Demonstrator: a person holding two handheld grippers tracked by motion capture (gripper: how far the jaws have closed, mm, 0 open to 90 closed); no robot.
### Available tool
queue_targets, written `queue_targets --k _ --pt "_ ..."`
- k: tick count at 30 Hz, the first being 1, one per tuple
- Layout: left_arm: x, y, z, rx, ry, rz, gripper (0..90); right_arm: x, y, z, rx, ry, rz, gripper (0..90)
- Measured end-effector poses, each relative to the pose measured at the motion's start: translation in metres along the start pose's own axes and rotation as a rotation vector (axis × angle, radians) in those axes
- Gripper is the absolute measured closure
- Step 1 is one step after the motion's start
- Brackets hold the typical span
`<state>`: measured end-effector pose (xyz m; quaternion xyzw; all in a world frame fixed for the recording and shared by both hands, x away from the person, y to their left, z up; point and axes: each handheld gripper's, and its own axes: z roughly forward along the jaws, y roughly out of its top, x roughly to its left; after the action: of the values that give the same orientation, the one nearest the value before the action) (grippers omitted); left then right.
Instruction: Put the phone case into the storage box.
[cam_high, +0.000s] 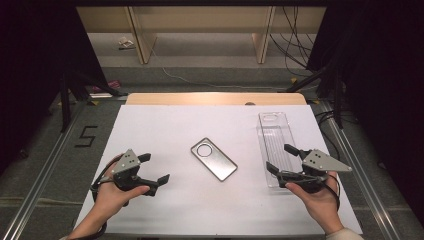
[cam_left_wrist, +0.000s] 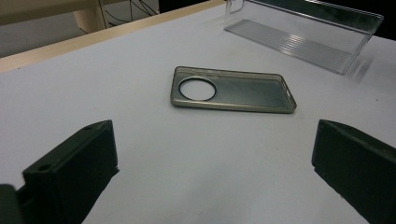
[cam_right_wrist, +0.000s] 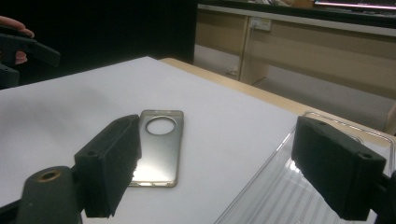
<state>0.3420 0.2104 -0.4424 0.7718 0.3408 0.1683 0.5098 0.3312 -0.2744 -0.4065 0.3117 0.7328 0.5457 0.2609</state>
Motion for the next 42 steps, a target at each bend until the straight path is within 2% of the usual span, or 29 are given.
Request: queue_targets --k 11,13,16,18,19,20,27,29,33,36,39,42 --pt "0.001 0.0 -0.001 -0.001 0.005 0.007 0.6 0.0 0.001 0.001 0.012 -0.03 -0.004 17.1" --pt "0.001 0.0 -0.002 -0.002 0.007 0.007 1.1 0.0 0.002 0.001 0.015 -0.034 -0.003 20.8" --pt "0.001 0.0 -0.002 -0.004 0.007 0.004 2.0 0.002 0.003 0.004 0.029 -0.037 -0.012 35.8" --pt "0.002 0.001 -0.001 -0.005 0.008 0.006 2.6 0.006 0.006 0.006 0.035 -0.027 -0.046 49.2" --pt "0.002 0.001 -0.001 -0.005 0.008 0.006 2.8 0.006 0.006 0.006 0.035 -0.027 -0.046 49.2" --pt "0.002 0.001 -0.001 -0.005 0.008 0.006 3.1 0.012 0.009 0.011 0.051 -0.015 -0.072 62.8" --pt "0.001 0.001 -0.001 -0.006 0.013 0.004 4.3 0.023 0.012 0.028 0.134 0.02 -0.077 86.6" --pt "0.001 0.001 -0.001 -0.005 0.014 0.001 4.6 0.025 0.012 0.031 0.151 0.017 -0.074 89.0" --pt "0.001 0.001 -0.001 -0.006 0.014 0.002 5.5 0.03 0.012 0.049 0.211 0.051 -0.07 90.0" --pt "0.001 0.001 -0.001 -0.008 0.013 0.002 5.7 0.031 0.011 0.056 0.228 0.05 -0.071 90.0" --pt "0.001 0.001 0.0 -0.007 0.01 0.002 5.9 0.033 0.012 0.069 0.256 0.03 -0.044 90.0" --pt "0.001 0.001 0.0 -0.005 0.009 0.001 6.0 0.035 0.013 0.075 0.268 0.023 -0.042 90.0"
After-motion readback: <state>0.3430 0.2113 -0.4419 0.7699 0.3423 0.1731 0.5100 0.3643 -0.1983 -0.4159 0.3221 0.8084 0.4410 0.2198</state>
